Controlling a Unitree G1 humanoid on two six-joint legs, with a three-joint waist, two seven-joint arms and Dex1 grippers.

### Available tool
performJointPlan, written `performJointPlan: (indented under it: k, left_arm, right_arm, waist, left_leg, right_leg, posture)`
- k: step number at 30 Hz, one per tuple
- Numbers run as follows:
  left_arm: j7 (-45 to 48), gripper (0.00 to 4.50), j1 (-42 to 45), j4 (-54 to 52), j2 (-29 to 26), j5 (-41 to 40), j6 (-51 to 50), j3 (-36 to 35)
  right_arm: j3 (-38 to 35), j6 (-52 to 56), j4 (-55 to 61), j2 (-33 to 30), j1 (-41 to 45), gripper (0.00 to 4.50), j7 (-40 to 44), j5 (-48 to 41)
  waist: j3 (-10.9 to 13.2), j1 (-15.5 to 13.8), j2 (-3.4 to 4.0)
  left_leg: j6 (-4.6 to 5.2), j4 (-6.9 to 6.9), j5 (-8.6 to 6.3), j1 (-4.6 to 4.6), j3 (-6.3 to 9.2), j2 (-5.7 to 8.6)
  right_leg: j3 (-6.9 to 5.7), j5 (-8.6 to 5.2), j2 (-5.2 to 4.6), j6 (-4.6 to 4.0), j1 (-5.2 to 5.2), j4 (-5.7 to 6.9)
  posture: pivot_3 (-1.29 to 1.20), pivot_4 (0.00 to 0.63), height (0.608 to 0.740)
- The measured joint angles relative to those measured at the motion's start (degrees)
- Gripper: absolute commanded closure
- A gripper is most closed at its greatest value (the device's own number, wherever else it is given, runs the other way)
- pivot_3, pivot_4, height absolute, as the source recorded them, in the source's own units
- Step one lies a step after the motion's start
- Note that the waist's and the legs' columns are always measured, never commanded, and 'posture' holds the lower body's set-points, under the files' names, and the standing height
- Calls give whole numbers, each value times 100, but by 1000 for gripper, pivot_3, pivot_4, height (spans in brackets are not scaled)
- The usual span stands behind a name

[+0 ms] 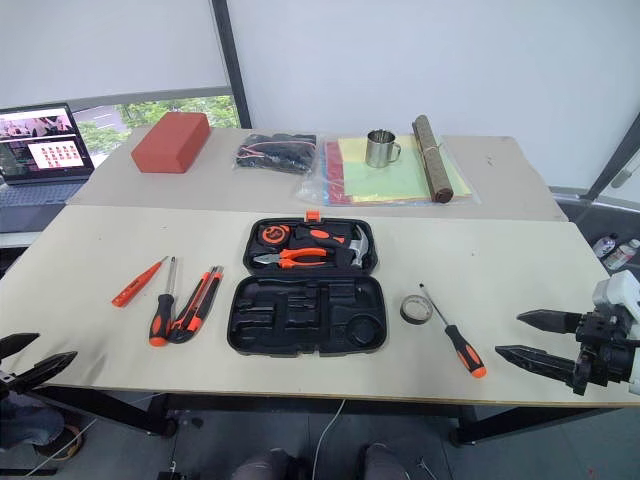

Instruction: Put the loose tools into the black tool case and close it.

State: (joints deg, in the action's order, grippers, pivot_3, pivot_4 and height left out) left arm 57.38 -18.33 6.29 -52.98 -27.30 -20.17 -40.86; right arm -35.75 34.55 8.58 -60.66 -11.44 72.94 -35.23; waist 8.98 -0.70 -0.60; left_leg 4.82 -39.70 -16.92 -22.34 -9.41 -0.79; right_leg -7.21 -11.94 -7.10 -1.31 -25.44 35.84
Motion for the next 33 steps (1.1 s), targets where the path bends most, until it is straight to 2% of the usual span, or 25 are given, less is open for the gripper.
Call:
performJointPlan:
  k: [2,4,7,10,16,22,25,27,31,33]
  left_arm:
    - [-22,0,-2,-31,1,-12,-57,-2]
    - [-567,0,89,-855,72,-220,-941,8]
    - [-1339,0,776,-1857,95,-672,-2065,189]
    - [-2022,0,1423,-2273,179,-1043,-3031,333]
    - [-3251,0,2542,-2330,457,-1297,-4778,899]
    - [-3674,0,3040,-2315,697,-1319,-5644,1509]
    - [-3705,777,3086,-2176,691,-1202,-5739,1813]
    - [-3755,1430,3124,-2059,694,-1075,-5721,1868]
    - [-3751,3051,3167,-1884,698,-1005,-5651,1936]
    - [-3710,3559,3163,-1797,696,-955,-5546,1938]
  right_arm:
    - [3,8,5,0,11,25,-12,0]
    - [45,184,237,10,294,25,-250,-76]
    - [162,341,795,7,766,25,-521,-303]
    - [411,581,1090,10,1071,25,-733,-501]
    - [1087,806,1682,39,1670,25,-1047,-828]
    - [1734,803,2110,269,2444,25,-1256,-1013]
    - [2026,788,2185,380,2691,0,-1353,-1026]
    - [2192,752,2185,433,2745,0,-1384,-997]
    - [2309,672,2175,475,2748,0,-1399,-956]
    - [2308,604,2151,475,2705,0,-1395,-892]
  waist:
    - [0,0,0]
    - [3,-7,1]
    - [5,-46,1]
    - [5,-35,1]
    - [14,5,-13]
    - [21,2,-27]
    - [24,2,-32]
    - [24,2,-34]
    - [24,-2,-34]
    - [24,-1,-34]
  left_leg:
    - [0,0,0,0,0,0]
    - [0,-3,0,0,2,0]
    - [-6,-4,4,4,5,0]
    - [-5,-4,4,9,2,2]
    - [-5,-8,10,12,0,2]
    - [-9,-13,10,14,-2,2]
    - [-10,-13,11,14,-3,2]
    - [-11,-13,11,17,-4,2]
    - [-12,-13,11,22,-4,2]
    - [-16,-12,13,26,-4,2]
  right_leg:
    - [0,-1,0,1,0,0]
    - [1,2,-2,7,7,1]
    - [1,1,-1,19,15,1]
    - [2,10,5,6,23,3]
    - [6,10,33,5,28,16]
    - [13,-8,42,36,31,16]
    - [14,-5,42,31,30,16]
    - [14,-4,41,28,31,16]
    - [16,-2,36,26,34,18]
    - [17,-3,35,26,35,19]
  posture:
    - [0,150,736]
    - [0,150,736]
    - [0,150,736]
    - [0,150,736]
    - [0,150,736]
    - [0,150,736]
    - [0,150,736]
    - [0,150,736]
    - [0,150,736]
    - [0,150,736]
